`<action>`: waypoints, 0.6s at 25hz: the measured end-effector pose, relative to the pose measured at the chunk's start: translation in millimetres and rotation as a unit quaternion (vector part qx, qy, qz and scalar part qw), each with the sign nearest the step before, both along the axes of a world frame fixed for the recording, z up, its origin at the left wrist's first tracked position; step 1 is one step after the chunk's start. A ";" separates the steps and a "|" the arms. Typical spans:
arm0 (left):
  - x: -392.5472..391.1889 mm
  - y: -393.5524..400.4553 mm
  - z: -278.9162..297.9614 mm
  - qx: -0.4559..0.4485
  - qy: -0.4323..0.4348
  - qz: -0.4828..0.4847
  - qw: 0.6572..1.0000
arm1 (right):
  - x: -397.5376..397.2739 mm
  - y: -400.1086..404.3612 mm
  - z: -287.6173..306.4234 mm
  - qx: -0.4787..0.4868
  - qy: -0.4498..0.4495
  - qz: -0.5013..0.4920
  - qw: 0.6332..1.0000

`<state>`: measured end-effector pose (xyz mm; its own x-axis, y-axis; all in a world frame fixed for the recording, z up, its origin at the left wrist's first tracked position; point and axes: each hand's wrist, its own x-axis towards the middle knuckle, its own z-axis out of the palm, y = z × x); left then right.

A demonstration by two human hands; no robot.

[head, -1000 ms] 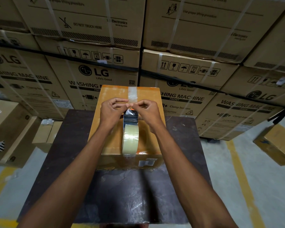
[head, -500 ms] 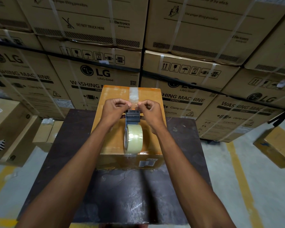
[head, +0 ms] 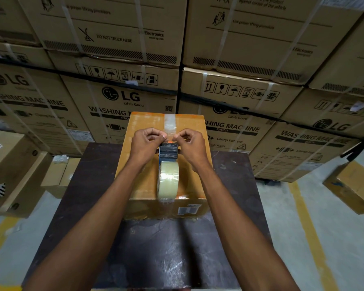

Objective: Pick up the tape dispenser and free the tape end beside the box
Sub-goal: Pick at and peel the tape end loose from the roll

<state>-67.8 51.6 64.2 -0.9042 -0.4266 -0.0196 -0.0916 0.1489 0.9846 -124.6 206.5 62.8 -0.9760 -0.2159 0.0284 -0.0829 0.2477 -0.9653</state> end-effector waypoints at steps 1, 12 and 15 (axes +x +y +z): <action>-0.1 0.1 0.0 0.000 0.001 0.000 1.000 | 0.0 -0.8 -1.1 0.002 0.001 0.000 1.000; -3.6 -3.8 -1.1 -0.011 -0.005 -0.005 1.000 | 4.3 -3.4 3.6 0.010 0.010 -0.018 1.000; -3.3 -5.7 -0.7 -0.028 -0.002 -0.016 0.999 | 5.3 -4.1 8.7 0.021 0.016 -0.002 1.000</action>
